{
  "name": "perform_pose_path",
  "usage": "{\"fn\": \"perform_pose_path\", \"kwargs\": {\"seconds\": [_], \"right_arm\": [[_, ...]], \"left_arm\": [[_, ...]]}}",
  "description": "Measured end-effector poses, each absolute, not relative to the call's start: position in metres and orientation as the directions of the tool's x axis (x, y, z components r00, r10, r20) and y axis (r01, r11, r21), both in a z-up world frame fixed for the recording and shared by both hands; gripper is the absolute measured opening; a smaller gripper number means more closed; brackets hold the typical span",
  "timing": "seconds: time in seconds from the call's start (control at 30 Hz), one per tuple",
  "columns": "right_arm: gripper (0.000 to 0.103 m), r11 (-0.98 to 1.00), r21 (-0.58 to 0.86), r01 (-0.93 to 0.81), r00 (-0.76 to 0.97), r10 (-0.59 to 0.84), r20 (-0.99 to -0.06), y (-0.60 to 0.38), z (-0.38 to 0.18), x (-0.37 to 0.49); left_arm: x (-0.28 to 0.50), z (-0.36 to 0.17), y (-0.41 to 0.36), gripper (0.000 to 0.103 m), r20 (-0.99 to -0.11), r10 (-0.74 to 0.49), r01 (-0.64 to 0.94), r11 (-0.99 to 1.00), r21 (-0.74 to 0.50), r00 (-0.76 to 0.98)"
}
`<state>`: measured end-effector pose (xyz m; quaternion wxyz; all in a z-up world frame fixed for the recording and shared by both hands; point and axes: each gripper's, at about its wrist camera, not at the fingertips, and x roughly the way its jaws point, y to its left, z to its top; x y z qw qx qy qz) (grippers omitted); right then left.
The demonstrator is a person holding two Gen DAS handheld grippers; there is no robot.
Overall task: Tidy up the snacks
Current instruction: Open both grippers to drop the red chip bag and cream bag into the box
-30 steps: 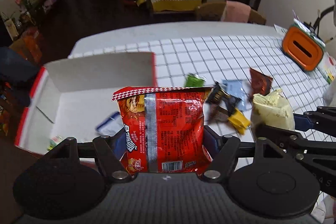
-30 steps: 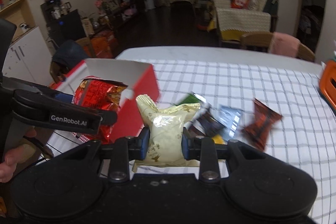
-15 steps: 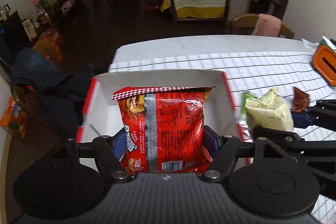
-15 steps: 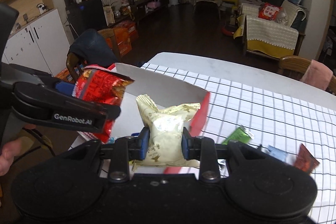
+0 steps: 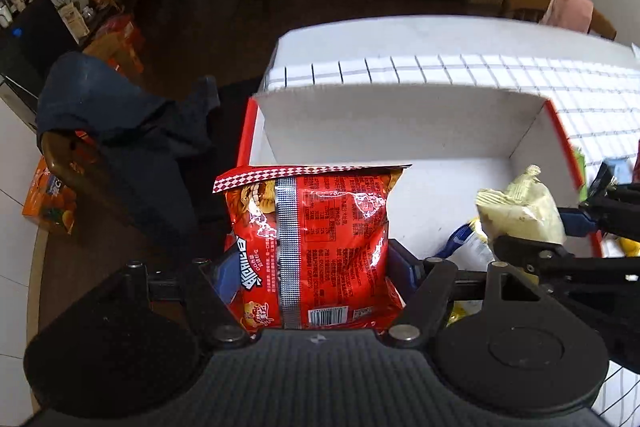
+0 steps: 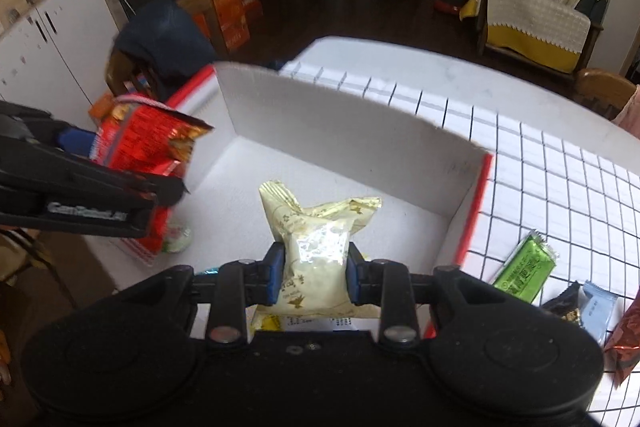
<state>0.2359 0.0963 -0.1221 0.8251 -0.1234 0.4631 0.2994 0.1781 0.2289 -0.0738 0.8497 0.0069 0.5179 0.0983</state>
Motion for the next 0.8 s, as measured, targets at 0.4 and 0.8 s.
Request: {"fn": "perform_pose_path", "kwargs": {"seconds": [0.4,0.8], "right_arm": [[0.029,0.782,0.016,-0.623,0.349,0.296,-0.889,0.116,-0.158,0.242],[0.031,0.767,0.035,-0.640,0.335,0.319,-0.887,0.111,-0.154,0.232]], "left_arm": [[0.181,-0.108,0.230,0.073,-0.916,0.160,-0.113,0.985,0.127,0.368],[0.172,-0.109,0.228,0.073,-0.920,0.150,-0.128,0.986,0.110,0.363]]}}
